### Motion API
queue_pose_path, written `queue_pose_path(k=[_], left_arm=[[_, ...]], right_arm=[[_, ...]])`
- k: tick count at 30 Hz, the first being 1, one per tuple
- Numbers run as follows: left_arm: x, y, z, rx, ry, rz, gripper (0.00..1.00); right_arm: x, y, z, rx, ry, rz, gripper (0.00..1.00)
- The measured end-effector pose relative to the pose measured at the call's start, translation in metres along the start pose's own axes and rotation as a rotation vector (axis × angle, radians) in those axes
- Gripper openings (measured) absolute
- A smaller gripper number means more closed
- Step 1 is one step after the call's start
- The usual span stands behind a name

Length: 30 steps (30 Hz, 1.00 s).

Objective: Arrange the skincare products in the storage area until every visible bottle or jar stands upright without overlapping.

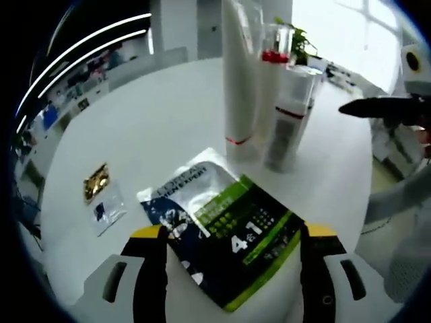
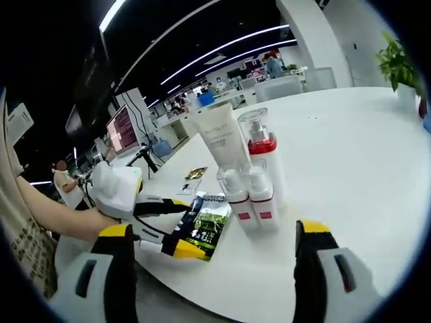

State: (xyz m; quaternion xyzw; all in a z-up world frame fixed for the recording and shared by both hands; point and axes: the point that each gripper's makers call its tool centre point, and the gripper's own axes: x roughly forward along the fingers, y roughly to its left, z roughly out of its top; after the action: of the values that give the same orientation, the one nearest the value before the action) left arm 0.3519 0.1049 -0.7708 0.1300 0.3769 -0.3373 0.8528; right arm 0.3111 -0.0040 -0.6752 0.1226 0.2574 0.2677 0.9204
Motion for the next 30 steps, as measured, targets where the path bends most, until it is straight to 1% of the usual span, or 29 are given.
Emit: queue_pose_path(k=[4, 7, 12, 14, 16, 20, 23, 30], left_arm=[[-0.006, 0.0, 0.002, -0.015, -0.013, -0.002, 0.8], [-0.011, -0.002, 0.004, -0.036, -0.024, -0.013, 0.83], [-0.021, -0.005, 0.006, -0.043, -0.042, -0.025, 0.88], [-0.025, -0.005, 0.004, -0.015, -0.047, -0.024, 0.9], [-0.029, -0.005, 0.001, -0.004, -0.039, -0.024, 0.91], [-0.036, -0.001, -0.005, -0.026, -0.031, -0.017, 0.94], [-0.042, 0.0, -0.007, -0.025, -0.034, -0.015, 0.97], [-0.058, 0.005, -0.006, -0.04, -0.071, -0.024, 0.97]], right_arm=[[0.0, 0.001, 0.0, -0.008, -0.001, 0.004, 1.0], [0.0, 0.002, 0.0, -0.016, 0.001, 0.006, 1.0], [0.001, 0.003, -0.001, -0.025, 0.006, 0.012, 1.0], [0.001, 0.004, -0.001, -0.026, 0.006, 0.014, 1.0], [0.001, 0.004, -0.001, -0.026, 0.007, 0.018, 1.0], [0.001, 0.005, -0.002, -0.027, 0.009, 0.025, 1.0], [0.002, 0.006, -0.003, -0.033, 0.014, 0.028, 1.0], [0.002, 0.005, -0.003, -0.034, 0.015, 0.025, 1.0]])
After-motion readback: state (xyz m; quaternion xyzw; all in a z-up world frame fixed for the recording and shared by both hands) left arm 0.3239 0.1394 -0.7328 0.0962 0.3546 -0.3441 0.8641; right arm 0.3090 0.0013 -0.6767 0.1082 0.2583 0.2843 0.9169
